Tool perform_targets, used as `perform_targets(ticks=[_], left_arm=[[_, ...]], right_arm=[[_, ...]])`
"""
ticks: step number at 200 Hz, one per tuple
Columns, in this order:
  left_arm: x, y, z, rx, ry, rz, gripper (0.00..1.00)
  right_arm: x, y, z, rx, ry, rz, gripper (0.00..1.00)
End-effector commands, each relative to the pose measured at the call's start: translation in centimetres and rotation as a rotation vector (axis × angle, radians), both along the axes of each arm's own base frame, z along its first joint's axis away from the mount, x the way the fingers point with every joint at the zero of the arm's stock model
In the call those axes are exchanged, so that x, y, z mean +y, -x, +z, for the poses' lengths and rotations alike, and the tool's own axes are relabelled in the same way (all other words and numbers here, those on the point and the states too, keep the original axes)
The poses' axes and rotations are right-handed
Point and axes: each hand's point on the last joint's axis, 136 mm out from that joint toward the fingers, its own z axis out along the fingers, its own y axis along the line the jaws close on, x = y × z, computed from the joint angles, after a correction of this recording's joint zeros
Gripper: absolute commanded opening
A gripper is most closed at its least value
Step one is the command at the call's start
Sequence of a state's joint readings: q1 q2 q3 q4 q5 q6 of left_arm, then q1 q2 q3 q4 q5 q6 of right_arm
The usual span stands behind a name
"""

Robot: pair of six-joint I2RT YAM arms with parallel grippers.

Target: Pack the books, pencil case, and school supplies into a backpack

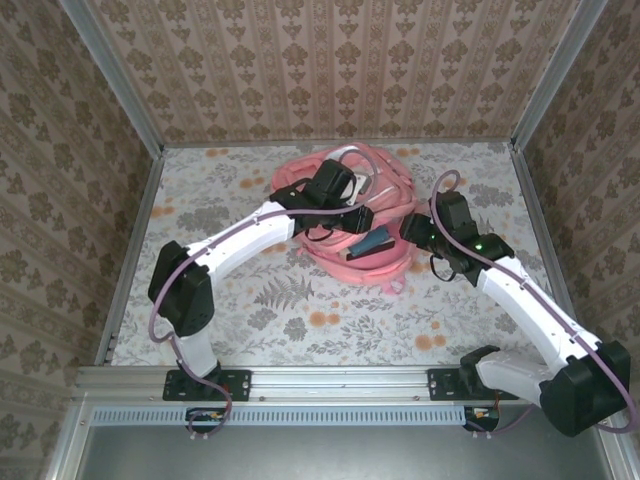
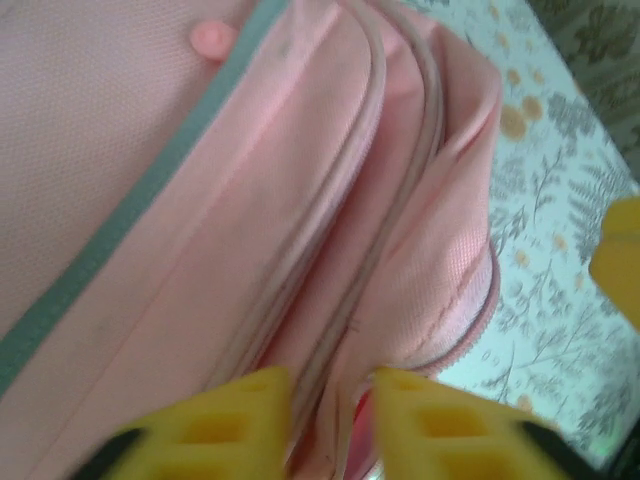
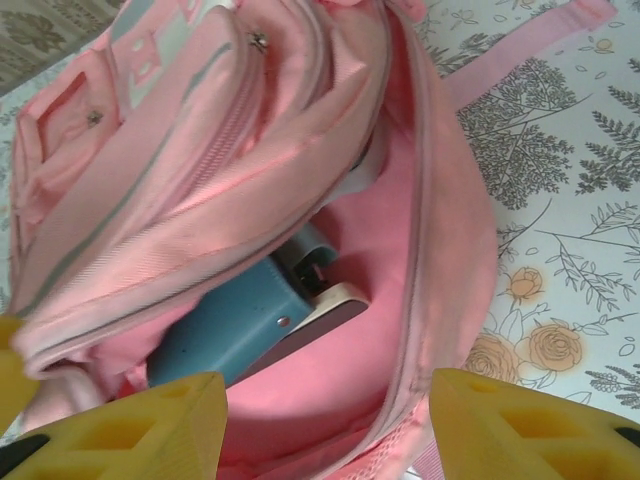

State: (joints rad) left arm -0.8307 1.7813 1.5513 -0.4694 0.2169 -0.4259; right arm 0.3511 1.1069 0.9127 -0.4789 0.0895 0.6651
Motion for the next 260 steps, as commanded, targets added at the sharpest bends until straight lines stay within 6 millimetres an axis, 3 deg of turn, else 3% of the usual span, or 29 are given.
perform_targets(ticks=[1, 29, 51, 86, 103, 117, 139, 158, 175, 221, 260], left_arm=[[2.1, -1.4, 3.7, -0.043, 0.068, 0.073, 0.45], [7.6, -2.3, 3.8, -0.015, 0.117, 0.201, 0.46], [12.6, -2.6, 2.5, 0.001, 0.128, 0.319, 0.46], [19.1, -2.5, -2.1, 0.084, 0.124, 0.471, 0.42], [20.5, -2.1, -4.3, 0.124, 0.123, 0.503, 0.42], [20.9, -1.8, -5.9, 0.145, 0.118, 0.507, 0.42], [20.9, -2.2, -8.1, 0.210, 0.155, 0.518, 0.44], [20.8, -3.7, -9.5, 0.261, 0.232, 0.547, 0.47], [20.7, -5.3, -10.5, 0.304, 0.301, 0.569, 0.57], [19.6, -10.0, -9.8, 0.282, 0.415, 0.559, 0.68], [18.4, -11.7, -9.9, 0.277, 0.458, 0.531, 0.70]], right_arm=[[0.8, 1.3, -1.2, 0.040, -0.031, 0.038, 0.56], [3.1, 1.9, -0.8, 0.013, -0.028, 0.101, 0.56], [6.1, 2.1, -0.5, 0.004, -0.004, 0.172, 0.55], [11.0, 1.8, -1.3, 0.026, 0.005, 0.262, 0.55], [13.5, 1.6, -1.6, 0.040, 0.007, 0.310, 0.56], [15.3, 1.7, -1.5, 0.043, 0.010, 0.347, 0.56], [17.8, 1.9, -3.0, 0.075, 0.024, 0.389, 0.55], [19.3, 2.2, -3.6, 0.090, 0.034, 0.412, 0.55], [20.1, 2.4, -4.3, 0.104, 0.036, 0.418, 0.55], [21.5, 3.3, -5.4, 0.133, 0.050, 0.444, 0.55], [22.2, 3.6, -5.9, 0.140, 0.051, 0.451, 0.55]])
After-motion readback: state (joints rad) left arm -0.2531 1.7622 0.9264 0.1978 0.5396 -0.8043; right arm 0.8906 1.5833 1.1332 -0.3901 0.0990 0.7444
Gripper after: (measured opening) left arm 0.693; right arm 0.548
